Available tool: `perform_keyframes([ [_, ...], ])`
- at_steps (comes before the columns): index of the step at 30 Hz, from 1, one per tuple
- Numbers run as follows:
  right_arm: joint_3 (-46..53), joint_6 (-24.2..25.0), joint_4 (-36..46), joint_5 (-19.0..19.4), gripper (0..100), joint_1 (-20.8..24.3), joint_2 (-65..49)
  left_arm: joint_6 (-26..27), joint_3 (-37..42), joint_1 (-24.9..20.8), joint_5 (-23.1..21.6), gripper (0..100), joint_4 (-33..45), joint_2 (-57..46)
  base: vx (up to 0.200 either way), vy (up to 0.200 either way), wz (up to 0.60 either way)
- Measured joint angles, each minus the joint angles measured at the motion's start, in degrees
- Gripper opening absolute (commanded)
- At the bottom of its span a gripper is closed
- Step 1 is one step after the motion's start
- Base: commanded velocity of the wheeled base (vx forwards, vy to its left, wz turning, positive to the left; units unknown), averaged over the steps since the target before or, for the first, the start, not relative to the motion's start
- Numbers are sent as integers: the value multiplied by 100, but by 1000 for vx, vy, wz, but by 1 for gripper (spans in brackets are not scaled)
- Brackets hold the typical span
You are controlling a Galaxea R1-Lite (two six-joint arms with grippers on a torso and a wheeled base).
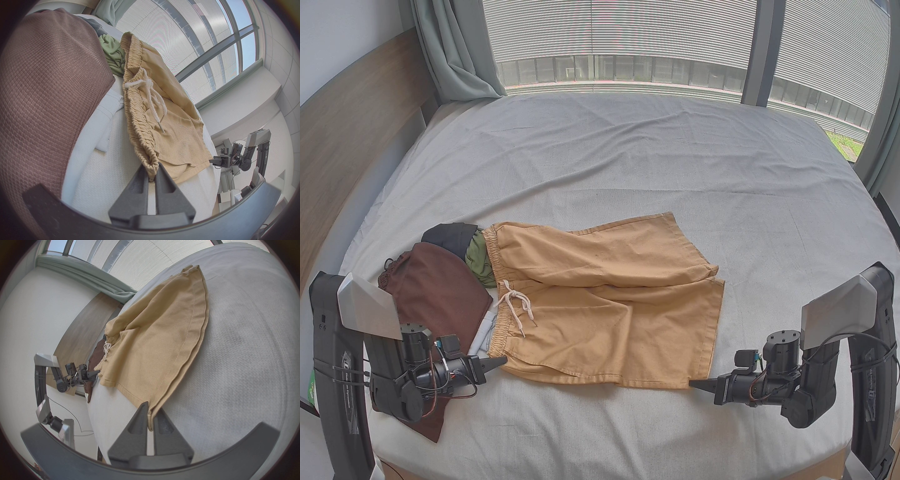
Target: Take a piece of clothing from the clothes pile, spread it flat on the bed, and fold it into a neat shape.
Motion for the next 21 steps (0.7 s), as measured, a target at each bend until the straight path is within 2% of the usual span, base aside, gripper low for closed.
perform_keyframes([
  [4, 158, -262, 5, 6, 0, -129, -24, 22, 32, -1, -5, 0, -5, 1, 0, 0, 0],
  [13, 439, -367, 16, 9, 0, -226, -123, 215, 179, 10, -24, 0, -11, -11, 0, 0, 0],
  [21, 745, -706, 13, 17, 0, -355, -168, 696, 591, 59, -68, 0, -13, -79, 0, 0, 0],
])
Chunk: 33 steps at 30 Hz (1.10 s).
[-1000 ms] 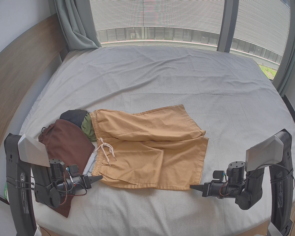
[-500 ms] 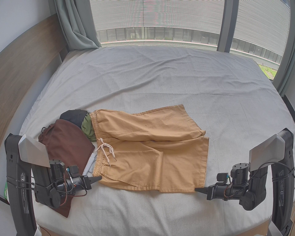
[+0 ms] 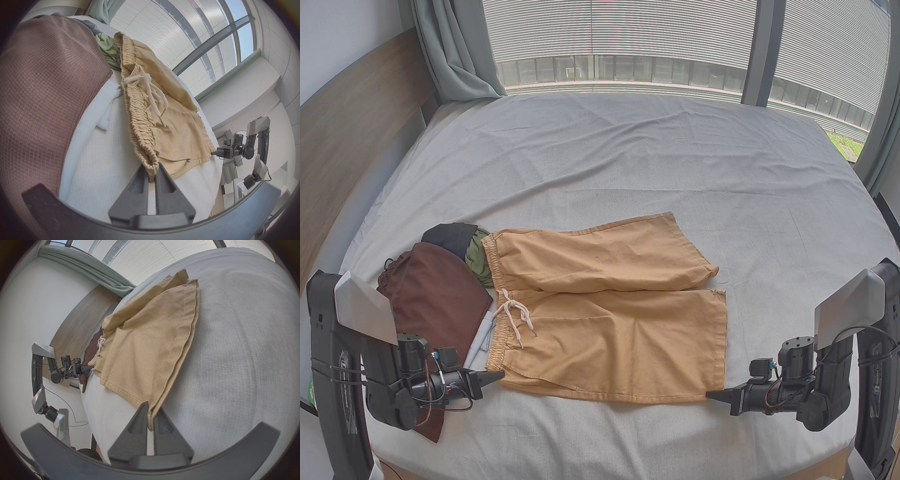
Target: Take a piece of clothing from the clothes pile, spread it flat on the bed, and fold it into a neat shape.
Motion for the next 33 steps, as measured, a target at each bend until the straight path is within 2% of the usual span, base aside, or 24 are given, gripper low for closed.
perform_keyframes([
  [11, 295, -330, -6, 0, 0, -52, -13, 128, 650, 11, -13, 0, -2, -380, 0, 0, 0],
  [33, 649, -558, -4, 10, 0, -98, -129, 1042, 1364, 299, -24, 0, 9, -406, 0, 0, 0],
])
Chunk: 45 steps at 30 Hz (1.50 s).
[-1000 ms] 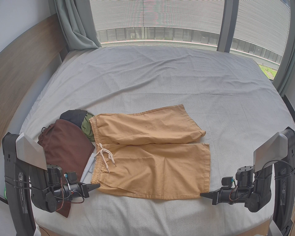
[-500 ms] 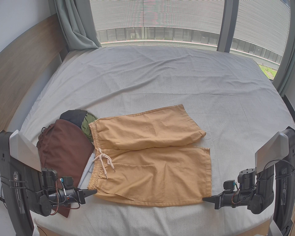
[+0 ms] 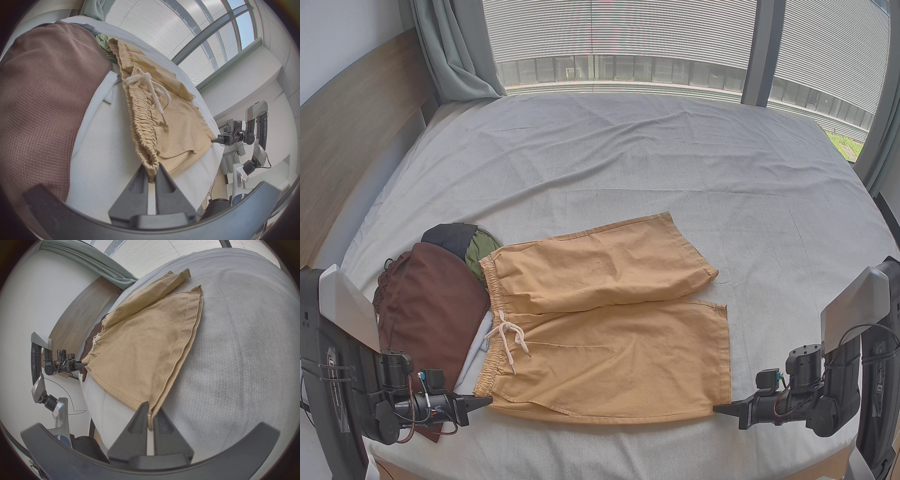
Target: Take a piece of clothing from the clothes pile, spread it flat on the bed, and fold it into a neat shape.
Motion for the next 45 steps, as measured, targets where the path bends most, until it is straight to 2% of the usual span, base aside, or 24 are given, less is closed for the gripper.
perform_keyframes([
  [8, 18, -9, 0, -2, 0, -2, -5, 83, -13, 22, 2, 0, 0, 95, 0, 0, 0],
  [9, 18, -9, 0, -2, 0, -5, -5, 83, -28, 16, 0, 100, 2, 105, 0, 0, 0],
  [13, 0, -11, 1, -7, 0, -10, -6, 93, -108, 2, 7, 100, 5, 133, 0, 0, 0],
  [14, -4, -11, 1, -7, 100, -7, -6, 93, -129, 0, 9, 100, 7, 139, 0, 0, 0],
  [22, -10, -5, -11, -12, 100, 6, -11, 85, -245, -6, -200, 100, 5, 158, 0, 0, 0],
  [35, -52, -5, -10, -10, 100, 22, -22, 90, -276, -4, -200, 100, -4, 216, 0, 0, 0],
  [36, -56, -2, -10, -10, 100, 22, -22, 88, -286, -4, -200, 0, -4, 229, 0, 0, 0],
  [45, -69, -5, -10, -10, 100, 33, -22, 55, -450, 18, -176, 0, -6, 345, 0, 0, 0],
])
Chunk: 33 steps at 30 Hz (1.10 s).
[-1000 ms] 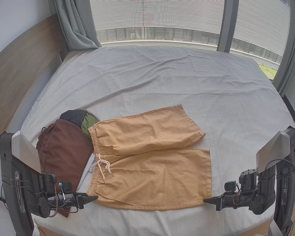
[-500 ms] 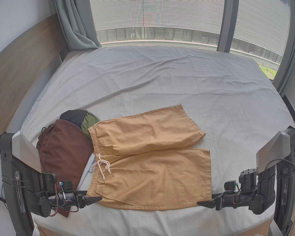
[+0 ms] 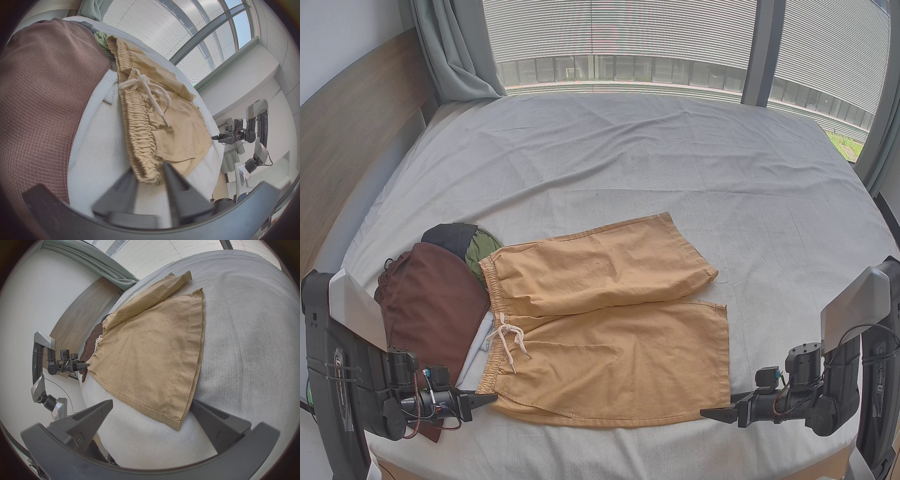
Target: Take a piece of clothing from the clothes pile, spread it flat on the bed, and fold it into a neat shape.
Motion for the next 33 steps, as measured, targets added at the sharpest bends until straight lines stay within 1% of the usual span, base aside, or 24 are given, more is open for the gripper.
perform_keyframes([
  [21, 39, -9, -1, 35, 100, 61, 35, -121, -143, -82, -22, 0, 2, 48, 0, 0, 0],
  [22, 39, -6, -1, 38, 0, 59, 37, -121, -165, -74, -24, 0, 4, 48, 0, 0, 0],
  [33, 33, -6, 13, 33, 0, 34, 41, -90, -297, -49, -33, 0, 2, 91, 0, 0, 0],
])
